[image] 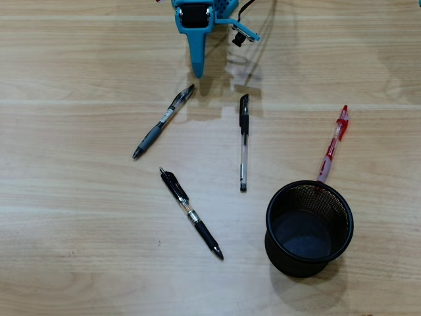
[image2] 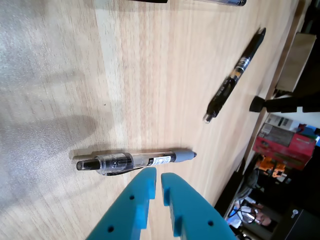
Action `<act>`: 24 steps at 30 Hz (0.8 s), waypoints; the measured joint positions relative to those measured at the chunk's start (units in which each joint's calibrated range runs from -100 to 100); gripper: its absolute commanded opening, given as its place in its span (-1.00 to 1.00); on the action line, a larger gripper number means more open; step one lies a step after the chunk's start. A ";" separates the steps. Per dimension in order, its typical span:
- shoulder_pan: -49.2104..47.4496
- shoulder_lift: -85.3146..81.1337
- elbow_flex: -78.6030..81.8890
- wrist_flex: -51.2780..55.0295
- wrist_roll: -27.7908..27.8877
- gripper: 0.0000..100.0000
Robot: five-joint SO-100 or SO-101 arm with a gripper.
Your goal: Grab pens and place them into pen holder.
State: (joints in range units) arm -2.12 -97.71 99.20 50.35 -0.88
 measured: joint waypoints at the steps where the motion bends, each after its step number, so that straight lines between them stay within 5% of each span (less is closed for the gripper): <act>1: 0.00 0.00 0.00 0.00 0.00 -0.95; 24: 0.45 0.00 0.00 0.00 0.00 -0.95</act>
State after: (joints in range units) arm -1.67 -97.71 99.20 50.35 -0.88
